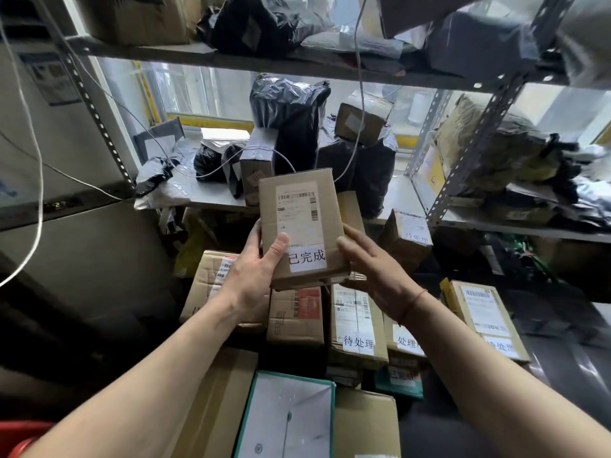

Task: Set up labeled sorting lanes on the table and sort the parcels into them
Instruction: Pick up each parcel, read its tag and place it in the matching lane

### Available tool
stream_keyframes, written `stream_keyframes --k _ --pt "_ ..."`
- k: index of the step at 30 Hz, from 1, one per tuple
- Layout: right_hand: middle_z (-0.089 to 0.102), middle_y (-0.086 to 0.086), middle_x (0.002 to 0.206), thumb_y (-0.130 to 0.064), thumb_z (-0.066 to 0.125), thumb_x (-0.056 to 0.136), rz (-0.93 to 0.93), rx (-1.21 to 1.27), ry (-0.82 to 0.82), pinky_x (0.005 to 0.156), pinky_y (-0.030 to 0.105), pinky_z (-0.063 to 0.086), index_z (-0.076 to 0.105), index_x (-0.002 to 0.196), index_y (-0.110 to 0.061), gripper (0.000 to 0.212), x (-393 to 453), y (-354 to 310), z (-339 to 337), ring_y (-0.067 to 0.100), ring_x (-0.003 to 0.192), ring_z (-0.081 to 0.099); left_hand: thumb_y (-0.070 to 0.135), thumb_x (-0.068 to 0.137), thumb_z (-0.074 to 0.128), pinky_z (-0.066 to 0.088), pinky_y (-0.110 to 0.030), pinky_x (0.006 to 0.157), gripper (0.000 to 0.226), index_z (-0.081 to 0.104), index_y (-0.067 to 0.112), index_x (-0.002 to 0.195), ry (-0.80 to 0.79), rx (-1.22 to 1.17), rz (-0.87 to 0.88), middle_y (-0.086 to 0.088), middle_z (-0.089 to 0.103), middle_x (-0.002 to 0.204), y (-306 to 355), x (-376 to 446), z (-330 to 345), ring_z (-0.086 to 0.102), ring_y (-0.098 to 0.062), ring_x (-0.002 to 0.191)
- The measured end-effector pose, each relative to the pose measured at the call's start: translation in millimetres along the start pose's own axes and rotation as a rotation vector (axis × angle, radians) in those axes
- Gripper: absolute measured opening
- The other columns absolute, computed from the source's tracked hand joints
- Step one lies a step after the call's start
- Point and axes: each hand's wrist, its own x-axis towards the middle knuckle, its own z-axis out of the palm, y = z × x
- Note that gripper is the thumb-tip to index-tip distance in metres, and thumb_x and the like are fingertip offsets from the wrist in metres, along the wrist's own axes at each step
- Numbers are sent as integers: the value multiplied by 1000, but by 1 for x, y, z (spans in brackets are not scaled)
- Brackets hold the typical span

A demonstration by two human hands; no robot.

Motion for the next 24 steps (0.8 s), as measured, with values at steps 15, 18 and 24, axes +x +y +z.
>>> stream_keyframes --k 15,18,24 --pt "73 4 131 -30 58 107 -57 80 73 76 25 59 45 157 -32 51 -27 16 -14 16 110 73 35 115 31 51 -21 99 40 51 43 149 -65 55 46 16 71 130 25 -14 21 65 8 114" --pt "73 2 131 -31 57 108 -123 52 103 83 30 60 46 155 -32 49 -53 19 -34 22 115 72 35 115 37 49 -38 113 42 51 39 154 -59 70 68 13 70 136 35 -29 45 64 -5 125" --pt "75 -2 127 -33 59 106 -190 93 178 95 42 60 44 157 -28 53 -123 43 -107 20 120 71 34 114 41 63 -31 87 34 57 41 144 -49 -14 51 11 77 121 39 -78 145 74 -9 110"
